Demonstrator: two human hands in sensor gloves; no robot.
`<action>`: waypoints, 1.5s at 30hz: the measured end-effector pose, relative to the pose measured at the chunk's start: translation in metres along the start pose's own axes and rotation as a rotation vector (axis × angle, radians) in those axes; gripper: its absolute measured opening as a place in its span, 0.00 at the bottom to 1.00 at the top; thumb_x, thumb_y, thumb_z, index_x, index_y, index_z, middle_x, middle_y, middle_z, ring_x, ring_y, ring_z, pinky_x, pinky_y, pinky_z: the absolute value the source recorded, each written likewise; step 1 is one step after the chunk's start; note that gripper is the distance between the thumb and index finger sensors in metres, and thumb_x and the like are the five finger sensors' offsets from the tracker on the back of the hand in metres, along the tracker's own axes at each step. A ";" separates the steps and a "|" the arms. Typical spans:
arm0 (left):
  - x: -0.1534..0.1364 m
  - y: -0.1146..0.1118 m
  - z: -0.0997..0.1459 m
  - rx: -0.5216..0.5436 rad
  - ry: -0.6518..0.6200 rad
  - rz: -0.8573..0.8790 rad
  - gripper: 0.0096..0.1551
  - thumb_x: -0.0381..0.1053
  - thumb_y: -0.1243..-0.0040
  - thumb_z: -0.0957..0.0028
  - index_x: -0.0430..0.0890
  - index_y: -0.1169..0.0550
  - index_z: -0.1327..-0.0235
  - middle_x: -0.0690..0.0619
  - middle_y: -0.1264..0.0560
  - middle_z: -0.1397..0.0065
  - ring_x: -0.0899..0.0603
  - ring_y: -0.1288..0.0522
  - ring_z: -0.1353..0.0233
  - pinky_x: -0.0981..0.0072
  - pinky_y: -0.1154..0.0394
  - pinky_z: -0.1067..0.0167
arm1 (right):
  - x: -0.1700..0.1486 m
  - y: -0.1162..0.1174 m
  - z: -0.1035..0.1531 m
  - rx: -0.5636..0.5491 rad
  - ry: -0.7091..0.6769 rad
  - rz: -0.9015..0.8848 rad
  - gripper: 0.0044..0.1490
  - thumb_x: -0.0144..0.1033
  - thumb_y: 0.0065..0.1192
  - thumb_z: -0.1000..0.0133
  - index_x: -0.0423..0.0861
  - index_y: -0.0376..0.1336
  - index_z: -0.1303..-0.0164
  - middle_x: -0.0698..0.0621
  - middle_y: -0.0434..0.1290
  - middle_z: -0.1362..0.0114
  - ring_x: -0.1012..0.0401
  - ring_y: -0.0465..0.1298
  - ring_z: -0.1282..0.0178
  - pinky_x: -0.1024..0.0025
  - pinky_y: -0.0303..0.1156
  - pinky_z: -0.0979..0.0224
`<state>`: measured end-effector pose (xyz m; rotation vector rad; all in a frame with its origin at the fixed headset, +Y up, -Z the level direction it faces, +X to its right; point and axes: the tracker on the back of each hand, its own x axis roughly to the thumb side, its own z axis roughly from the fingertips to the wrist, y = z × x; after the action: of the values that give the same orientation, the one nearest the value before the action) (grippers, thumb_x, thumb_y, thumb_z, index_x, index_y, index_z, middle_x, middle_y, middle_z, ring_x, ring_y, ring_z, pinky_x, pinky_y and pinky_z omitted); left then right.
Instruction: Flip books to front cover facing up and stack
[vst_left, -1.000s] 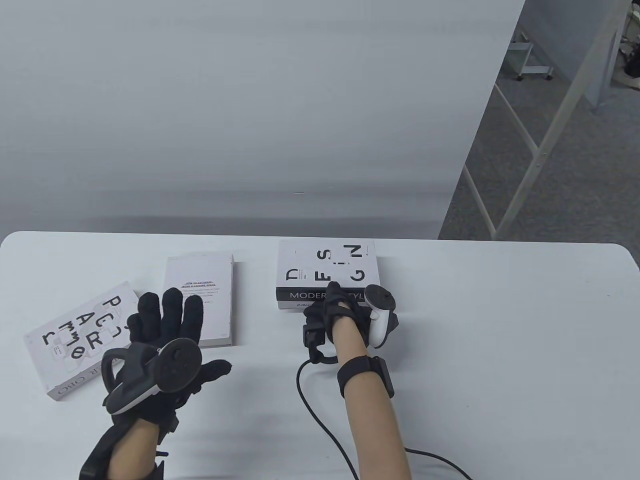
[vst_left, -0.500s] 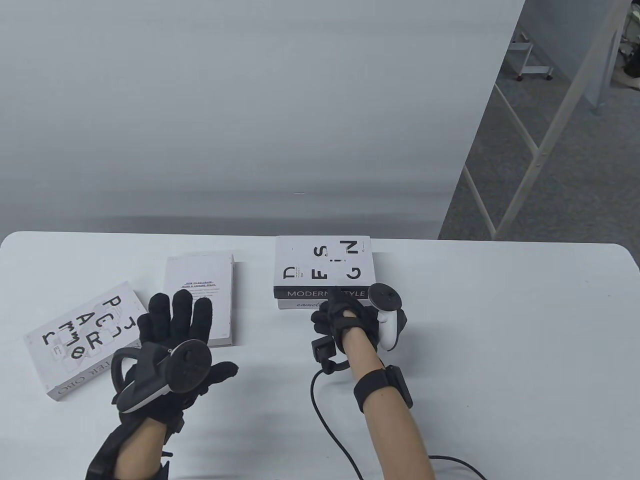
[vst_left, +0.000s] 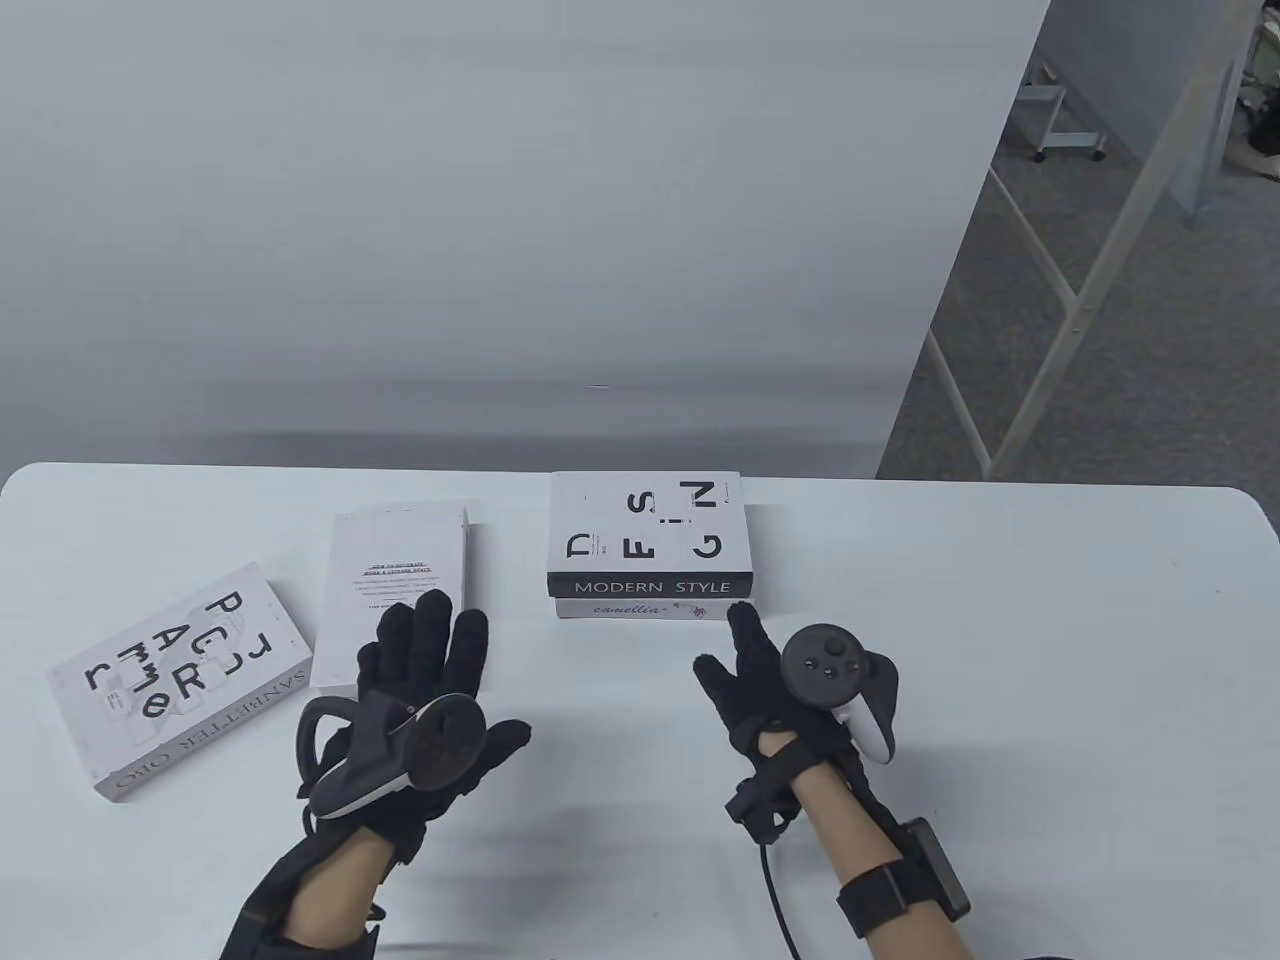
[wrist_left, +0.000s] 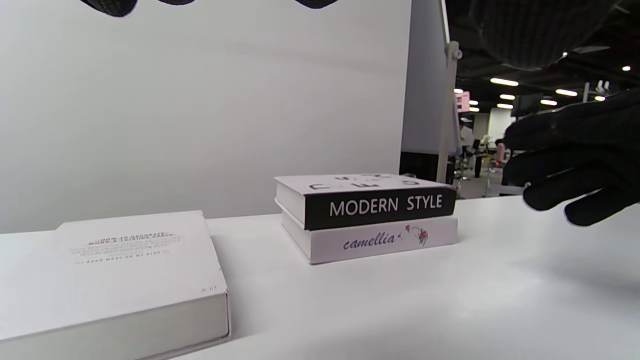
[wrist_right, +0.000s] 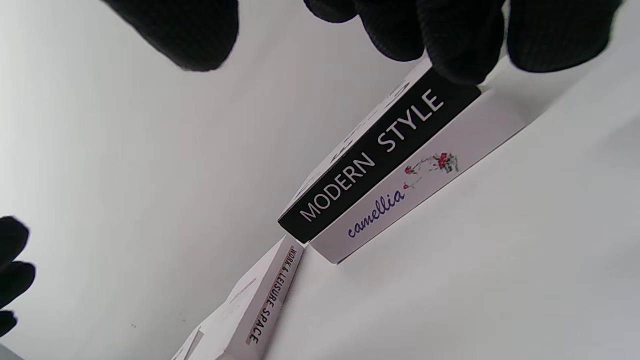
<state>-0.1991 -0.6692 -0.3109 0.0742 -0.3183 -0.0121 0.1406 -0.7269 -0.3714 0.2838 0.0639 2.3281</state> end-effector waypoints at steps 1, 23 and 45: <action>0.000 -0.003 -0.001 -0.016 0.001 -0.002 0.63 0.76 0.51 0.52 0.36 0.52 0.19 0.27 0.60 0.20 0.13 0.52 0.24 0.22 0.44 0.32 | -0.001 -0.003 0.006 -0.006 -0.013 0.030 0.51 0.54 0.54 0.43 0.36 0.42 0.22 0.24 0.53 0.23 0.26 0.63 0.31 0.28 0.65 0.41; -0.080 -0.074 -0.086 -0.281 0.253 0.039 0.67 0.81 0.54 0.53 0.37 0.53 0.18 0.25 0.61 0.21 0.11 0.52 0.26 0.21 0.44 0.32 | -0.017 -0.073 0.061 0.009 0.000 0.609 0.59 0.62 0.59 0.45 0.39 0.39 0.19 0.25 0.43 0.18 0.22 0.49 0.25 0.16 0.48 0.37; -0.120 -0.112 -0.138 -0.445 0.386 0.029 0.45 0.57 0.50 0.47 0.42 0.49 0.20 0.32 0.49 0.19 0.20 0.42 0.24 0.32 0.39 0.30 | -0.027 -0.097 0.064 0.017 0.049 0.526 0.55 0.58 0.58 0.44 0.39 0.41 0.19 0.26 0.44 0.17 0.22 0.48 0.24 0.15 0.47 0.38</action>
<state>-0.2701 -0.7687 -0.4876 -0.3666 0.0740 -0.0394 0.2414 -0.6814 -0.3269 0.2759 0.0363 2.8581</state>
